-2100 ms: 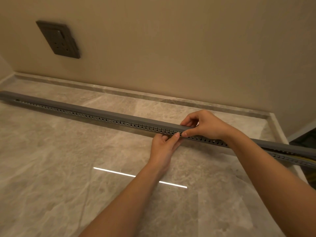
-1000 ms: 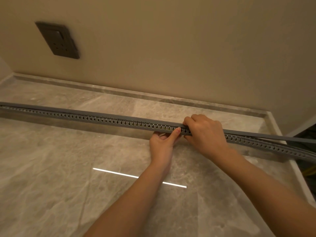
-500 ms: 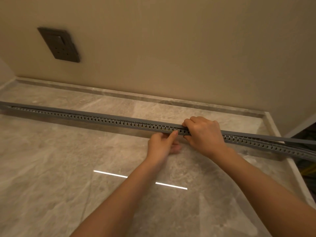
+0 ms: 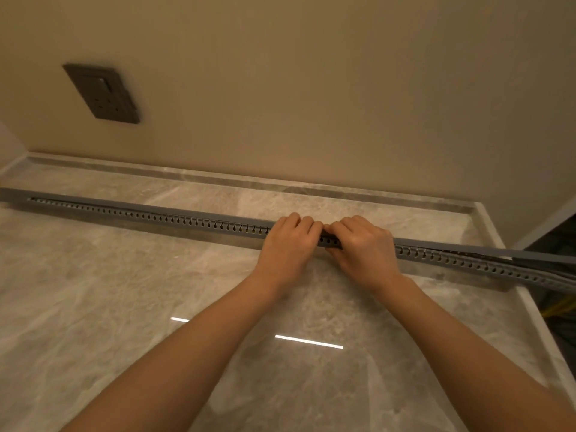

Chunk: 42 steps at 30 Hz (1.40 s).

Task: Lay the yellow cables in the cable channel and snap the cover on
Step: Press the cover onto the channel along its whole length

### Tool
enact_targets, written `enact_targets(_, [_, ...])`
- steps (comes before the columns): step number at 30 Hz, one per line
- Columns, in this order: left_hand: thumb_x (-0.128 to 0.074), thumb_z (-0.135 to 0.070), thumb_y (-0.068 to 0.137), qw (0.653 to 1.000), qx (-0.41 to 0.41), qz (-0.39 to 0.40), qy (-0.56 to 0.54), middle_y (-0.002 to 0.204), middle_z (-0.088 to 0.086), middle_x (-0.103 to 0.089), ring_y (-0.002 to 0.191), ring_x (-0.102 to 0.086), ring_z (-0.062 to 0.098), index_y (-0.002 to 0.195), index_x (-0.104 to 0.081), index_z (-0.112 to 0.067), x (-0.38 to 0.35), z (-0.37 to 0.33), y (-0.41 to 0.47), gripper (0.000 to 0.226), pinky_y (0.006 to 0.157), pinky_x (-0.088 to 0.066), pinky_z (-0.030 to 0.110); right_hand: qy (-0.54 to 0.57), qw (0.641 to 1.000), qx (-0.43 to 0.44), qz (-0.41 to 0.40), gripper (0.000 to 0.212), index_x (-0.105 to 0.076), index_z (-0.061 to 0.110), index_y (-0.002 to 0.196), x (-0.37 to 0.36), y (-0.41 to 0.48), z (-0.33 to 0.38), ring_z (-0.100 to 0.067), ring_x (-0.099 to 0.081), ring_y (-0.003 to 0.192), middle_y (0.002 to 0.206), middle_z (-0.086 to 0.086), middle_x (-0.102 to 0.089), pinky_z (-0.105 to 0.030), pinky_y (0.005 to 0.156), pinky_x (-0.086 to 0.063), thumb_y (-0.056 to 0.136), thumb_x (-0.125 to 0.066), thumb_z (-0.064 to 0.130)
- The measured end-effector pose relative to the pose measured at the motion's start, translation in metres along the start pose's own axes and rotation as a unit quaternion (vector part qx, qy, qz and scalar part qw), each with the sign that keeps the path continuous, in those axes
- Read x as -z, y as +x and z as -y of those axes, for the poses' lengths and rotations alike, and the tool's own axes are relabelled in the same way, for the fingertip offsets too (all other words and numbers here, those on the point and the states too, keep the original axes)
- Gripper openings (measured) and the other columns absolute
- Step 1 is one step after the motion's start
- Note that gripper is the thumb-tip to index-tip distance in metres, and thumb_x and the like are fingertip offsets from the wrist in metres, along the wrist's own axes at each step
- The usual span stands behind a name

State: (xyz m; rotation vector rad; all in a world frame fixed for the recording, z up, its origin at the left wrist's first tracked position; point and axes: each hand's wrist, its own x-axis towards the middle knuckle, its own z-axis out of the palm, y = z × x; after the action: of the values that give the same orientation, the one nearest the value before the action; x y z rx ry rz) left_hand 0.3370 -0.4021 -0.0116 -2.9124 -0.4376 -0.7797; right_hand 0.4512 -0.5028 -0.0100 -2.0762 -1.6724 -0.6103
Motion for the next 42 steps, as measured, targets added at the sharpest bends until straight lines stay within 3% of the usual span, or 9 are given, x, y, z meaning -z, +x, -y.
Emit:
enact_targets(4, [-0.080, -0.003, 0.061, 0.995, -0.074, 0.031, 0.062, 0.064, 0.002, -0.063, 0.055, -0.057, 0.017, 0.074, -0.069, -0.011, 0.006, 0.007, 0.006, 0.019, 0.045, -0.046, 0.025, 0.003, 1.000, 0.007, 0.009, 0.016, -0.072, 0.008, 0.082, 0.000, -0.003, -0.001, -0.024, -0.062, 0.060, 0.069, -0.005, -0.067, -0.029, 0.042, -0.047, 0.069, -0.080, 0.013])
enact_targets(12, [-0.080, -0.009, 0.063, 0.982, -0.114, 0.109, 0.102, 0.067, -0.001, -0.065, 0.057, -0.058, 0.014, 0.078, -0.067, -0.015, 0.011, 0.008, 0.008, 0.021, 0.043, -0.044, 0.022, -0.004, 0.999, 0.037, 0.005, 0.034, -0.072, 0.005, 0.095, 0.004, -0.016, -0.013, -0.025, -0.066, 0.069, 0.085, -0.007, -0.072, -0.029, 0.048, -0.051, 0.063, -0.081, 0.003])
enact_targets(18, [-0.047, -0.008, 0.092, 0.978, -0.066, 0.174, 0.091, 0.108, 0.006, -0.057, 0.096, -0.052, 0.022, 0.113, -0.049, -0.011, 0.002, 0.010, 0.012, 0.021, 0.066, -0.040, 0.029, -0.049, 0.998, 0.038, 0.005, 0.035, -0.073, 0.007, 0.091, 0.013, -0.026, -0.027, -0.023, -0.065, 0.068, 0.082, -0.006, -0.072, -0.028, 0.046, -0.050, 0.058, -0.085, 0.010])
enact_targets(23, [-0.048, -0.008, 0.092, 0.979, -0.062, 0.175, 0.084, 0.110, 0.004, -0.056, 0.095, -0.050, 0.020, 0.114, -0.047, -0.012, -0.001, 0.011, 0.011, 0.023, 0.065, -0.036, 0.026, -0.072, 0.997, 0.039, 0.008, 0.039, -0.074, 0.008, 0.085, 0.020, -0.028, -0.036, -0.022, -0.065, 0.063, 0.072, -0.005, -0.070, -0.024, 0.040, -0.046, 0.052, -0.090, 0.022])
enact_targets(34, [-0.048, -0.014, 0.092, 0.982, -0.055, 0.173, 0.058, 0.106, 0.002, -0.057, 0.096, -0.051, 0.019, 0.110, -0.050, -0.013, 0.000, 0.011, 0.012, 0.018, 0.061, -0.034, 0.026, -0.065, 0.997, 0.037, 0.025, 0.031, -0.072, 0.007, 0.074, 0.019, -0.022, -0.037, -0.026, -0.062, 0.054, 0.061, -0.007, -0.065, -0.028, 0.038, -0.045, 0.052, -0.090, 0.021])
enact_targets(42, [-0.057, -0.013, 0.084, 0.992, -0.065, 0.110, 0.001, 0.092, 0.005, -0.061, 0.085, -0.055, 0.021, 0.096, -0.058, -0.010, -0.005, -0.013, 0.020, 0.012, 0.056, -0.036, 0.028, -0.054, 0.997, 0.054, 0.003, 0.028, -0.074, 0.008, 0.080, 0.018, -0.023, -0.040, -0.024, -0.061, 0.054, 0.062, -0.005, -0.065, -0.027, 0.036, -0.044, 0.058, -0.087, 0.019])
